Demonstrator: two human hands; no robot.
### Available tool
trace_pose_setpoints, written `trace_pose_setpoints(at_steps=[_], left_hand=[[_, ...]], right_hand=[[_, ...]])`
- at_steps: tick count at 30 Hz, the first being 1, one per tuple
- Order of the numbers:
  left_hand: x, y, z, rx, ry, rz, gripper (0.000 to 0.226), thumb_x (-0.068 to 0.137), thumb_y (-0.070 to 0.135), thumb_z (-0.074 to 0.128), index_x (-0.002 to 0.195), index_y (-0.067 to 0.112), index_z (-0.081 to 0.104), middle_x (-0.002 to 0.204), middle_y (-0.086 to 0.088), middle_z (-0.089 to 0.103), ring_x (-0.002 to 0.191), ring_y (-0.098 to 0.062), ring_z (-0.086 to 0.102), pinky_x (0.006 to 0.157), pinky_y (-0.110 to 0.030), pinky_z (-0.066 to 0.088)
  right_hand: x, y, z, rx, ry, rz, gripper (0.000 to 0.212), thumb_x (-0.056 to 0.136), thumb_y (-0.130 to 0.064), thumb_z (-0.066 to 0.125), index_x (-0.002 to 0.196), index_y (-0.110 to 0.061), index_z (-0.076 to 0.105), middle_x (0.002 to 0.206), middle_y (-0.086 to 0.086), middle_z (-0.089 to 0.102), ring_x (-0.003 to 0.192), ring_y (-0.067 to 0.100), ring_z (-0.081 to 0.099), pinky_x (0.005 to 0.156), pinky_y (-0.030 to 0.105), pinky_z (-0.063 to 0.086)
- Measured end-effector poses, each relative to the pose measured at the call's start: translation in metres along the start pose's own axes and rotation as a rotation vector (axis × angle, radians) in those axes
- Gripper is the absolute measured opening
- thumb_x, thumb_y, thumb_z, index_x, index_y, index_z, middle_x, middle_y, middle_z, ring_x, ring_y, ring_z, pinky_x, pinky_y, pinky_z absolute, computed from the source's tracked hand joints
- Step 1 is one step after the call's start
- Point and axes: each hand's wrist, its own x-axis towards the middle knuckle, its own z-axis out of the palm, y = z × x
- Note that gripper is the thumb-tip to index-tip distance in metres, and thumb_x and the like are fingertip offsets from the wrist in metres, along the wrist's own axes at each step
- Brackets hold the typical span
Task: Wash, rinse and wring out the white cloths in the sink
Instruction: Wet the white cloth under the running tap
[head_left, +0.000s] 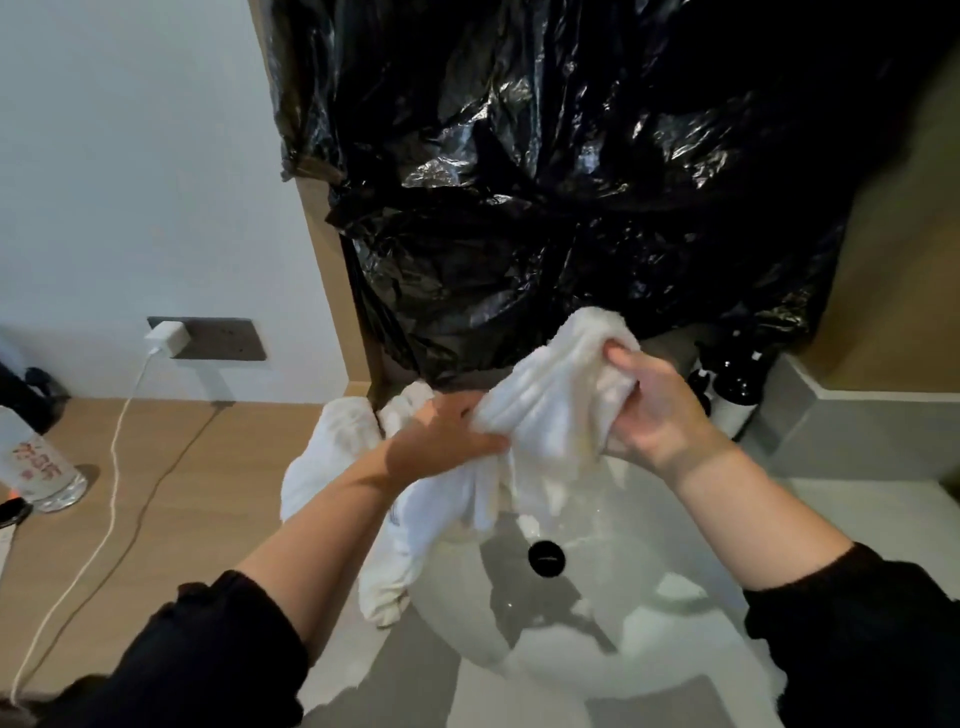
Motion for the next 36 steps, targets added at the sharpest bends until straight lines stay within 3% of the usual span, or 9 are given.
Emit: trace_pose_setpoints(at_steps=[5, 9, 15, 18, 21, 25, 29, 33, 36], left_hand=[[0.014, 0.026, 0.042, -0.457, -0.034, 0.015, 0.02, 0.08, 0.021, 0.078, 0.098, 0.016, 0.07, 0.086, -0.001, 0.069, 0.076, -0.012, 0.064, 0.07, -0.032, 0.053], [0.02, 0.033, 0.091, -0.909, -0.103, -0.095, 0.033, 0.071, 0.001, 0.071, 0.101, 0.015, 0.066, 0.088, -0.001, 0.066, 0.079, -0.012, 0.064, 0.076, -0.029, 0.053], [0.018, -0.028, 0.161, -0.897, -0.109, -0.543, 0.04, 0.061, 0.005, 0.077, 0.099, 0.008, 0.066, 0.096, -0.013, 0.068, 0.095, -0.034, 0.066, 0.08, -0.037, 0.053], [0.02, -0.053, 0.172, -0.875, -0.022, -0.661, 0.047, 0.042, 0.008, 0.075, 0.087, 0.005, 0.066, 0.081, -0.014, 0.064, 0.083, -0.035, 0.063, 0.071, -0.034, 0.049], [0.025, -0.05, 0.164, -0.802, -0.017, -0.626, 0.029, 0.06, -0.002, 0.077, 0.086, 0.0, 0.067, 0.069, -0.01, 0.06, 0.064, -0.025, 0.058, 0.058, -0.024, 0.047], [0.037, -0.056, 0.165, -0.781, -0.016, -0.652, 0.022, 0.066, -0.001, 0.079, 0.085, 0.004, 0.069, 0.079, -0.012, 0.063, 0.08, -0.028, 0.06, 0.075, -0.034, 0.048], [0.044, -0.06, 0.167, -0.793, -0.012, -0.68, 0.015, 0.074, -0.007, 0.073, 0.082, 0.006, 0.069, 0.076, -0.01, 0.061, 0.08, -0.026, 0.059, 0.076, -0.034, 0.049], [0.052, -0.058, 0.169, -0.677, -0.021, -0.744, 0.032, 0.077, 0.007, 0.076, 0.108, 0.009, 0.068, 0.084, -0.007, 0.061, 0.068, -0.019, 0.056, 0.05, -0.013, 0.044], [0.056, -0.053, 0.17, -0.649, 0.008, -0.765, 0.033, 0.075, 0.013, 0.078, 0.107, 0.015, 0.068, 0.099, -0.009, 0.067, 0.092, -0.027, 0.064, 0.076, -0.028, 0.05]], right_hand=[[-0.014, -0.011, -0.043, -0.083, 0.205, -0.09, 0.035, 0.092, -0.027, 0.045, 0.114, -0.005, 0.061, 0.1, 0.013, 0.069, 0.101, 0.028, 0.064, 0.082, 0.037, 0.052], [-0.014, 0.0, -0.076, -0.125, 0.412, -0.088, 0.026, 0.095, -0.021, 0.042, 0.106, -0.01, 0.063, 0.095, 0.01, 0.07, 0.087, 0.022, 0.068, 0.066, 0.026, 0.054], [-0.009, 0.067, -0.115, -0.376, 0.43, 0.059, 0.021, 0.091, 0.0, 0.047, 0.103, -0.008, 0.061, 0.079, 0.008, 0.064, 0.076, 0.024, 0.058, 0.056, 0.024, 0.049], [0.011, 0.071, -0.11, -0.423, 0.444, 0.152, 0.037, 0.088, 0.01, 0.043, 0.117, -0.012, 0.053, 0.1, 0.009, 0.054, 0.089, 0.02, 0.054, 0.077, 0.031, 0.049], [0.04, 0.049, -0.079, -0.263, 0.44, 0.083, 0.045, 0.092, 0.011, 0.032, 0.135, 0.003, 0.045, 0.138, 0.013, 0.047, 0.131, 0.024, 0.044, 0.108, 0.037, 0.033], [0.063, 0.014, -0.052, 0.095, 0.472, 0.01, 0.056, 0.086, 0.013, 0.019, 0.141, 0.009, 0.03, 0.144, 0.026, 0.041, 0.138, 0.034, 0.036, 0.117, 0.042, 0.025], [0.061, 0.003, -0.042, 0.399, 0.34, -0.011, 0.072, 0.071, 0.013, 0.023, 0.142, 0.014, 0.019, 0.144, 0.034, 0.035, 0.139, 0.042, 0.031, 0.118, 0.047, 0.021], [0.069, -0.005, -0.034, 0.417, 0.194, -0.039, 0.085, 0.062, 0.01, 0.026, 0.146, 0.011, 0.012, 0.145, 0.034, 0.032, 0.142, 0.04, 0.025, 0.118, 0.052, 0.017], [0.075, -0.009, -0.041, 0.284, 0.133, -0.026, 0.083, 0.064, 0.005, 0.032, 0.146, 0.007, 0.015, 0.143, 0.028, 0.04, 0.142, 0.034, 0.027, 0.117, 0.053, 0.017]])
